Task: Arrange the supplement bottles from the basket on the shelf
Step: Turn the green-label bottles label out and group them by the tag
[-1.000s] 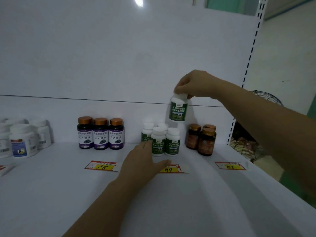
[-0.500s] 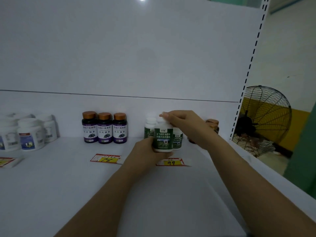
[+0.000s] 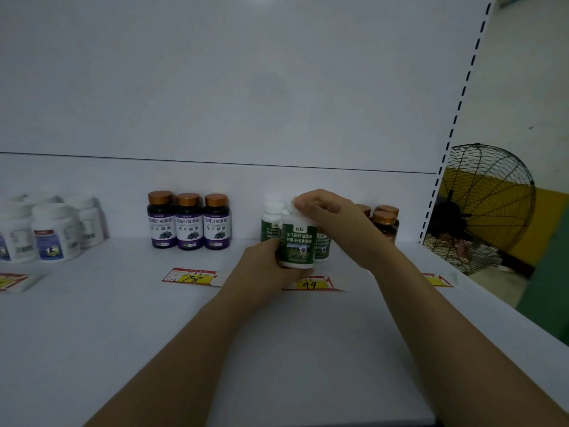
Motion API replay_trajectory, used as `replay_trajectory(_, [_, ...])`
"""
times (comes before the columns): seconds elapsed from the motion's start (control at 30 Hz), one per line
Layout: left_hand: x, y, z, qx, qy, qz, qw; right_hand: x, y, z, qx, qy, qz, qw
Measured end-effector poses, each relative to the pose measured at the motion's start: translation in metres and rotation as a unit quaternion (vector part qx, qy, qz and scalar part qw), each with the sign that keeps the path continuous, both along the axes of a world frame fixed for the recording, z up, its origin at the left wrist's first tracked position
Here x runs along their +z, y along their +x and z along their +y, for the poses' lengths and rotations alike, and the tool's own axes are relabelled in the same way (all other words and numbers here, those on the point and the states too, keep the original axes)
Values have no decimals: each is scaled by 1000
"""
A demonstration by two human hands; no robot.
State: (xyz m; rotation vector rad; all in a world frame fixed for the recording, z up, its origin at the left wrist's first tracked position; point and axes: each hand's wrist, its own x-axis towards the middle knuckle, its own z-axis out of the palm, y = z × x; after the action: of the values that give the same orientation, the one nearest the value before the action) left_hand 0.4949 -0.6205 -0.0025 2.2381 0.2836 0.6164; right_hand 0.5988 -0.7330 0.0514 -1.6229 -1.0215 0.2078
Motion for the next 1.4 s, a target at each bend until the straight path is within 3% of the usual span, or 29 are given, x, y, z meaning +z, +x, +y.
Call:
replay_trajectory(0.07, [0,1,0,-11,-3,5,1000,1,1,-1,-6,6,4,1000])
replay_trajectory(0.2, [6,3,-3,-90,-110,20,990,4,4,-6,26,50,69,996])
replay_trajectory(0.3, [8,2,-5,-110,-141,3,984,4,5,-7,69,64,105,990])
replay_trajectory(0.5, [7,-1,-4,-25,-82,-52,995,0,0,-4,-15,25,-10,1000])
replay_trajectory(0.7, [13,-4,-8,-89,-137,-41,986,2,5,-10,65,85,99,989])
replay_trajectory(0.87, [11,-3,-7,-1,-58,-64,996,-3,-1,-3,1,63,13,998])
replay_trajectory(1.03, [13,-4,-9,-63,-136,-43,988,0,6,-10,57,110,87,989])
replay_trajectory(1.13, [12,-4,-10,-64,-112,-46,991,1,7,-11,101,96,120,983])
replay_trajectory(1.3, [9,-4,-8,-1,-31,-79,996,-6,2,-2,11,43,69,997])
replay_trajectory(1.4, [11,-3,-8,-47,-91,-66,993,-4,7,-6,44,71,130,988])
